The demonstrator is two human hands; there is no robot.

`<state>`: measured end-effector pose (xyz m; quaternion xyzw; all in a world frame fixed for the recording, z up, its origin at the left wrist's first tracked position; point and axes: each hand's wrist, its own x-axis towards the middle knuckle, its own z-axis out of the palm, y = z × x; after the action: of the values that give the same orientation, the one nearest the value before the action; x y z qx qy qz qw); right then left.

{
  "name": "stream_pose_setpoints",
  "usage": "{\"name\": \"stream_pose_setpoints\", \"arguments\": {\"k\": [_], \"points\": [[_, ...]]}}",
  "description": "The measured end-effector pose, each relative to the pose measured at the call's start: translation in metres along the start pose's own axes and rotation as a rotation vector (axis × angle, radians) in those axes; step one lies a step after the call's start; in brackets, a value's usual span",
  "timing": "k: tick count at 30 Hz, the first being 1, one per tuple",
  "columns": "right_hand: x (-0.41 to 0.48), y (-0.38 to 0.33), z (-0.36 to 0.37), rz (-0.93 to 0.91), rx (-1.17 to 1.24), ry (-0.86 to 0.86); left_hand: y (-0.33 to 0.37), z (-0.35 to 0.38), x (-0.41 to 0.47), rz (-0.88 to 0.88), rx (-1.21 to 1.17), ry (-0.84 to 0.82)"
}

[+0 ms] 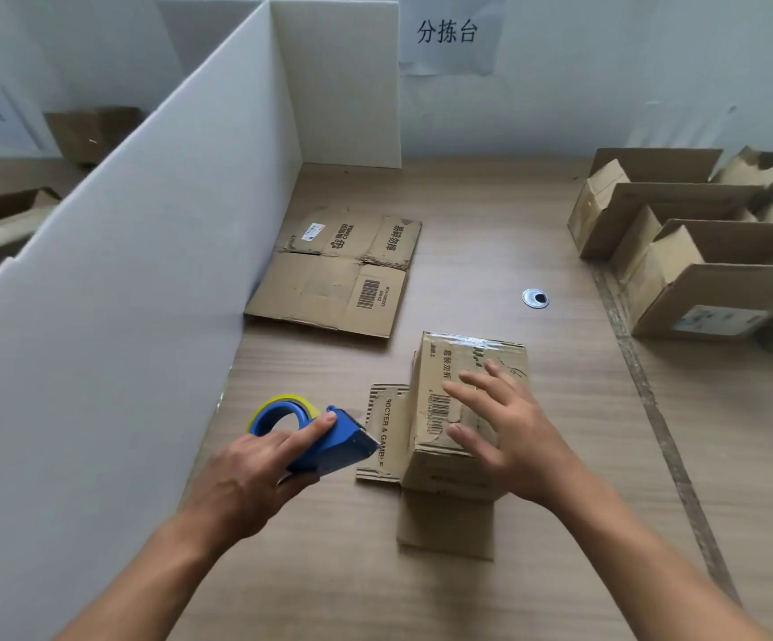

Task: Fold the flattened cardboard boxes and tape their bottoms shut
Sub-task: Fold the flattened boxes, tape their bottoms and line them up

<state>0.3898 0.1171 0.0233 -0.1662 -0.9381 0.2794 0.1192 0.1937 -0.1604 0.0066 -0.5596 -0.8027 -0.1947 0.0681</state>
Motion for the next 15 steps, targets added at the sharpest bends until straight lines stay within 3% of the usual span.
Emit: {"name": "stream_pose_setpoints", "arguments": {"k": [9,15], "points": [[0.012,-0.044,-0.007,-0.080,0.410,-0.115,0.043,-0.038,0.036,0.250,-0.041,0.000],[0.002,-0.047,-0.013,-0.036,0.601,0.035,0.054,-0.046,0.044,0.280,-0.095,-0.039]]}}
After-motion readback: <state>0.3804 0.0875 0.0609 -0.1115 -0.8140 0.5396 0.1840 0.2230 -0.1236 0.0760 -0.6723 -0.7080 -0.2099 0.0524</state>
